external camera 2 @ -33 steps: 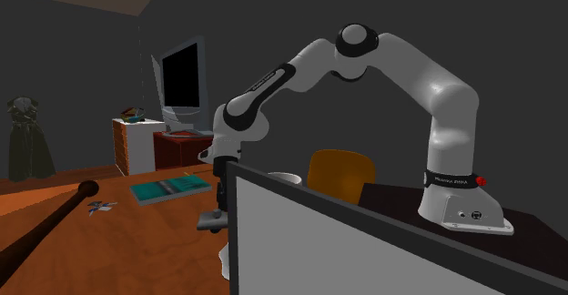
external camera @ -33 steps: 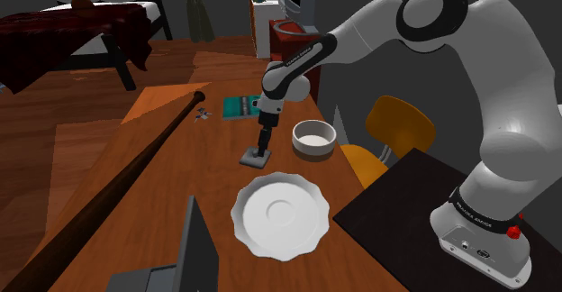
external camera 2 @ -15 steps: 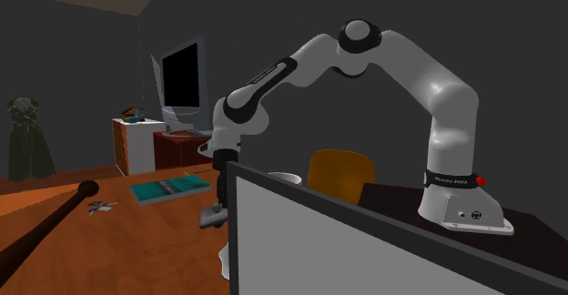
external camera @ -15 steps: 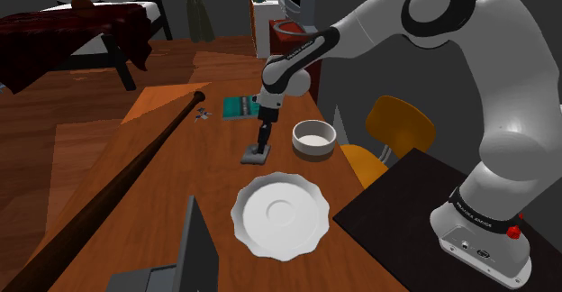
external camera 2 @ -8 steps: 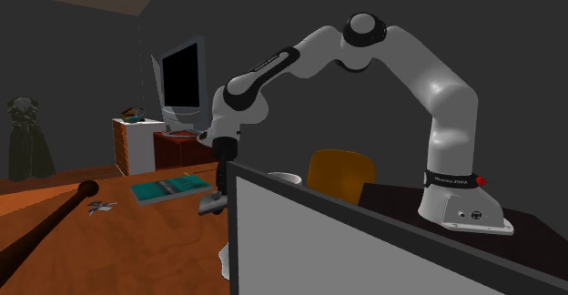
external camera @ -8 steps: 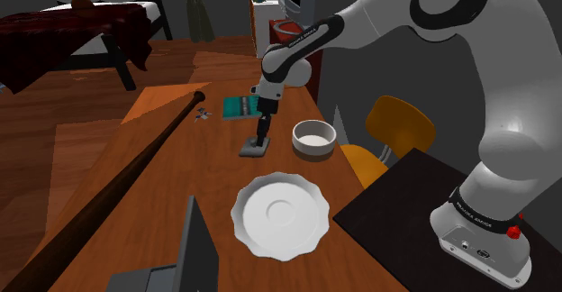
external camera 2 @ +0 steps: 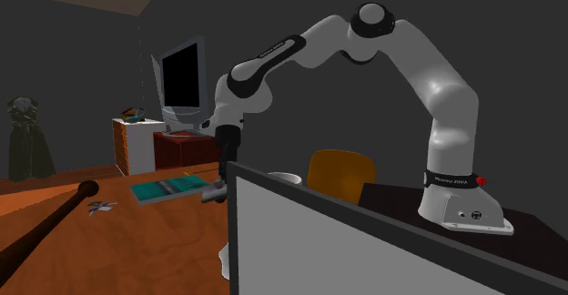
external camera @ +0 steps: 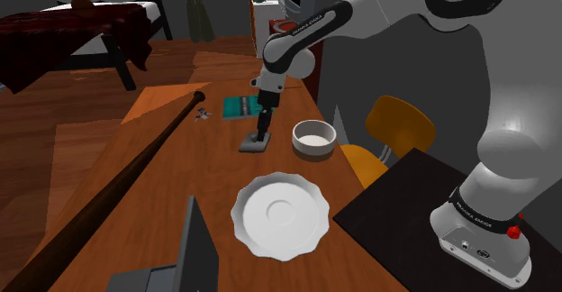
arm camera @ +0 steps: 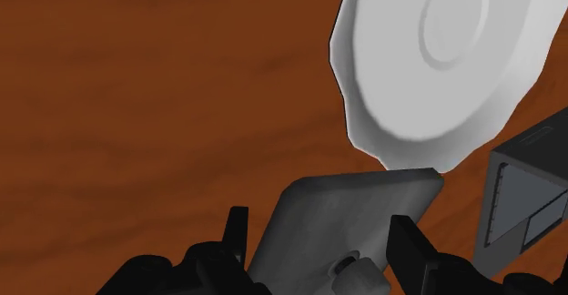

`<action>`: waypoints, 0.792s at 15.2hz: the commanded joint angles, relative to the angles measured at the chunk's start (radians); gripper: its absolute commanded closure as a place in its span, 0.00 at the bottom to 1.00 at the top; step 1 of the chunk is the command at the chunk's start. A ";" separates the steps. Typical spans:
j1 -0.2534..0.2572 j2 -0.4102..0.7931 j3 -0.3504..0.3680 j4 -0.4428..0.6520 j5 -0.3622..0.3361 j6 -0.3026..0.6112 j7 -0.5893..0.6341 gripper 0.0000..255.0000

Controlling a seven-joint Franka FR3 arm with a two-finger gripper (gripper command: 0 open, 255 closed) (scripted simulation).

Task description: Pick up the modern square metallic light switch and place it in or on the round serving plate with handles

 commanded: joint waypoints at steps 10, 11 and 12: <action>-0.097 -0.287 0.191 -0.470 0.219 0.225 -0.043 1.00; -0.106 -0.313 0.215 -0.505 0.248 0.240 -0.050 1.00; -0.114 -0.338 0.240 -0.539 0.280 0.255 -0.059 1.00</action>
